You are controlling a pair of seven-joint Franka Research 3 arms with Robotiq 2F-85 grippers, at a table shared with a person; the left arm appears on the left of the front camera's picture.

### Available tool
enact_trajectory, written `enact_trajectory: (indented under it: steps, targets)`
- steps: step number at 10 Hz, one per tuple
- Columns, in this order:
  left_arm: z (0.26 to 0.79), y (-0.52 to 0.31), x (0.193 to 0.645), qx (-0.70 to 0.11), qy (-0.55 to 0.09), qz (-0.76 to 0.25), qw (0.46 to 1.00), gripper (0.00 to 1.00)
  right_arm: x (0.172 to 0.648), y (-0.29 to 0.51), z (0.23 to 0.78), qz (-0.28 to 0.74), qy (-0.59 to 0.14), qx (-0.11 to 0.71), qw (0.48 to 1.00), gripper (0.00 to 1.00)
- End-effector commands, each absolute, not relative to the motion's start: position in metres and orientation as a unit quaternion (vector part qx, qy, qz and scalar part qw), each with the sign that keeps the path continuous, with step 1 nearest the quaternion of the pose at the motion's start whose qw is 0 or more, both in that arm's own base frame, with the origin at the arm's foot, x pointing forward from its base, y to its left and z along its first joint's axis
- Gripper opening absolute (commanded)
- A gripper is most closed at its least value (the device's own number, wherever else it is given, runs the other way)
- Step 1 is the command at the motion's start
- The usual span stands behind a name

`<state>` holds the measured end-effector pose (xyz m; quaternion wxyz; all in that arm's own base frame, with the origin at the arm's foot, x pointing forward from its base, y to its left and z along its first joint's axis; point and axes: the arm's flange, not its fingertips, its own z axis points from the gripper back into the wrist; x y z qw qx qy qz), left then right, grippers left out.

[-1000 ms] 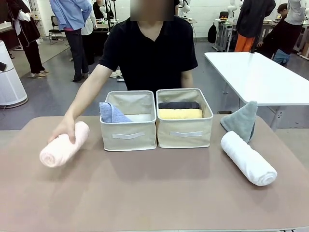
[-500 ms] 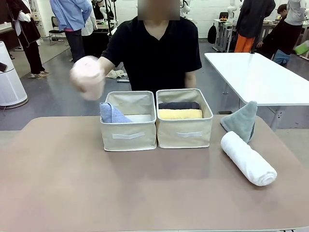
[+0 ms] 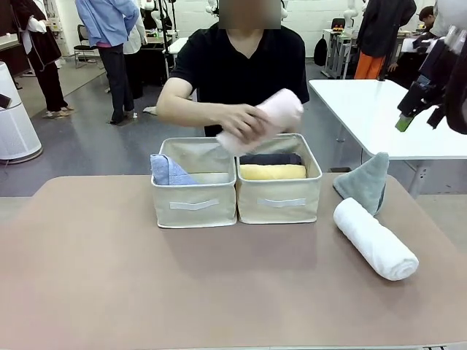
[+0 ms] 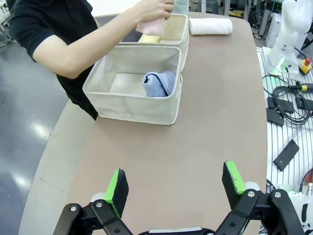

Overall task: Sort the towels based on their folding style.
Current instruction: Pick up another triangle-folded towel from the table and place it in the left Fabric basket.

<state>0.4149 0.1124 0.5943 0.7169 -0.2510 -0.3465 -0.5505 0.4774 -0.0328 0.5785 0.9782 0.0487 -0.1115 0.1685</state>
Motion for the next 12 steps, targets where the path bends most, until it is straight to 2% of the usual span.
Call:
enact_trajectory:
  steps: [1, 2, 8, 10, 12]
  targets:
    - [0.596, 0.112, 0.414, -0.252, -0.342, -0.548, 0.720, 1.00, 0.465, -0.029, 0.595, 0.187, -0.110, 0.091, 0.972, 1.00]
    - [0.596, 0.112, 0.414, -0.252, -0.342, -0.548, 0.720, 1.00, 0.477, -0.033, 0.578, 0.168, -0.112, 0.049, 0.978, 1.00]
    - [0.596, 0.112, 0.414, -0.252, -0.342, -0.548, 0.720, 1.00, 0.475, -0.033, 0.579, 0.170, -0.109, 0.058, 0.978, 1.00]
    - [0.596, 0.112, 0.414, -0.252, -0.342, -0.548, 0.720, 1.00, 0.511, -0.012, 0.543, 0.146, -0.131, -0.044, 0.980, 1.00]
    - [0.596, 0.112, 0.414, -0.252, -0.342, -0.548, 0.720, 1.00, 0.532, -0.004, 0.526, 0.147, -0.120, -0.037, 0.981, 1.00]
